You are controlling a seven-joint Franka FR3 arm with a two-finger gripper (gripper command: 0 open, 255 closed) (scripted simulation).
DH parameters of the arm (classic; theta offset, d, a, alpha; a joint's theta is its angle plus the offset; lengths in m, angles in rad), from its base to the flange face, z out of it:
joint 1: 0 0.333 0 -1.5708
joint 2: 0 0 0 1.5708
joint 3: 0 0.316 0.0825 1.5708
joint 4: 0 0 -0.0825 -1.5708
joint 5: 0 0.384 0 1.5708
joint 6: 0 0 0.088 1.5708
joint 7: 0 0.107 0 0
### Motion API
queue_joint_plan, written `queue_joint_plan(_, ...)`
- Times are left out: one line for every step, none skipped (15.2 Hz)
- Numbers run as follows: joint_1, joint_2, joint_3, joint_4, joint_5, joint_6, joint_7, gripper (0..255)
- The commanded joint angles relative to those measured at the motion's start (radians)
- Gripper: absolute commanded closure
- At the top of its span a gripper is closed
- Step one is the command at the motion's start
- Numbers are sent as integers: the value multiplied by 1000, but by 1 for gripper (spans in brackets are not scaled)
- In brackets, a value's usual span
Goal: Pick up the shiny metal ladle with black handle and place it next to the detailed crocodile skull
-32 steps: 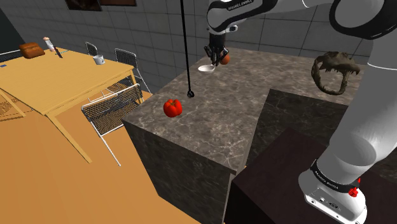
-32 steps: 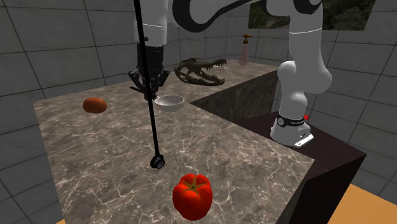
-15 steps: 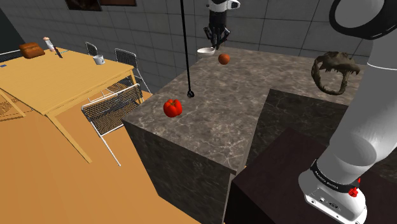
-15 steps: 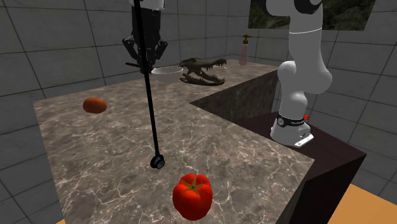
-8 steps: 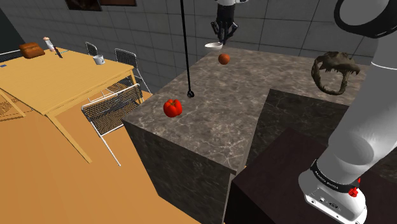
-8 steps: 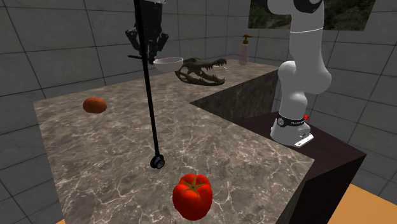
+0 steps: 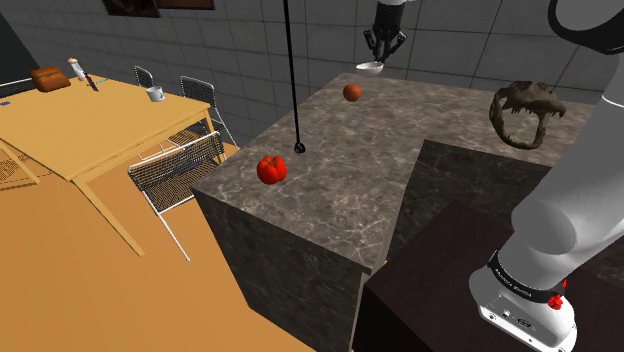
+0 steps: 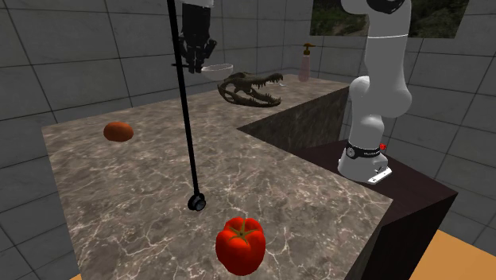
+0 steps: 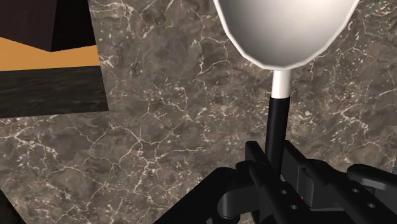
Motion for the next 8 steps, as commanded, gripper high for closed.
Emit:
queue_joint_plan(-26, -8, -20, -10, 9, 4, -48, 255)
queue_joint_plan(-39, -12, -30, -16, 14, 6, -72, 255)
queue_joint_plan(-52, -14, -40, -19, 18, 7, -95, 255)
queue_joint_plan(-65, -16, -50, -22, 22, 9, -119, 255)
queue_joint_plan(-77, -17, -60, -23, 27, 9, -142, 255)
queue_joint_plan(-90, -17, -71, -23, 31, 10, -166, 255)
queue_joint_plan(-102, -16, -81, -21, 35, 9, -190, 255)
queue_joint_plan(-115, -14, -92, -18, 40, 9, -213, 255)
